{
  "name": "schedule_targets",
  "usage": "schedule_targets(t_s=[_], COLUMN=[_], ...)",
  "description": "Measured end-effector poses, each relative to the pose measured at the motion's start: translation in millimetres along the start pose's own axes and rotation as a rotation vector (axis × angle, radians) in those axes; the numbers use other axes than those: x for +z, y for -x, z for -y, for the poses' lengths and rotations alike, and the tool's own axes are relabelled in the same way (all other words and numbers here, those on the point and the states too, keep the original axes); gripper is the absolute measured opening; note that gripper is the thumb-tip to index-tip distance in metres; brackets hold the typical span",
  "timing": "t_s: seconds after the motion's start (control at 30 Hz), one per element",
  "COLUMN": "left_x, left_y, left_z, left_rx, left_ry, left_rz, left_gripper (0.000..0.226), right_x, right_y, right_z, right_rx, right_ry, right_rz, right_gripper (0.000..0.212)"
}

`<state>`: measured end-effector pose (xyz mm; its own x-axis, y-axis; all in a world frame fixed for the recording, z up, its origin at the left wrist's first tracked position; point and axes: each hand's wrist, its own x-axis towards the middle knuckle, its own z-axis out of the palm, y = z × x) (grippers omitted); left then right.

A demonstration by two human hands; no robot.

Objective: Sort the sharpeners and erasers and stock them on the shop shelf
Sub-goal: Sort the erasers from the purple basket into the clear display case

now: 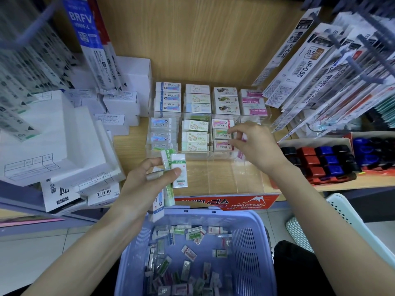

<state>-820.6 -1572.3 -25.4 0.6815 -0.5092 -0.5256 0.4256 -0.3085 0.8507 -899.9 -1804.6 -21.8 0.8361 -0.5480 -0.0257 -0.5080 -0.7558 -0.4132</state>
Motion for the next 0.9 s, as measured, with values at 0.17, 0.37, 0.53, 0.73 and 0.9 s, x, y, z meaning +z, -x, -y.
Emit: schedule_targets(t_s=[0.17, 0.37, 0.53, 0.73, 0.9], left_x=[1, 1, 0, -2, -8], left_y=[0, -1, 1, -1, -1], left_z=[2, 2, 3, 2, -2], left_rx=[0.008, 0.017, 0.013, 0.036, 0.041], left_ry=[-0.015, -0.021, -0.02, 0.002, 0.038], left_rz=[-0.002, -0.006, -0.001, -0.012, -0.038], left_gripper=[0.026, 0.027, 0.031, 0.036, 0.028], right_x=[11, 2, 4, 19, 27], right_y=[-6, 14, 43, 57, 58], right_z=[3, 6, 21, 29, 34], right_rx=[0.035, 0.142, 0.31, 0.164, 0.174], right_ry=[0.221, -0.598, -1.512, -1.102, -0.956], right_rz=[0.08, -0.144, 0.165, 0.12, 0.045], right_gripper=[0.035, 0.021, 0.015, 0.033, 0.023])
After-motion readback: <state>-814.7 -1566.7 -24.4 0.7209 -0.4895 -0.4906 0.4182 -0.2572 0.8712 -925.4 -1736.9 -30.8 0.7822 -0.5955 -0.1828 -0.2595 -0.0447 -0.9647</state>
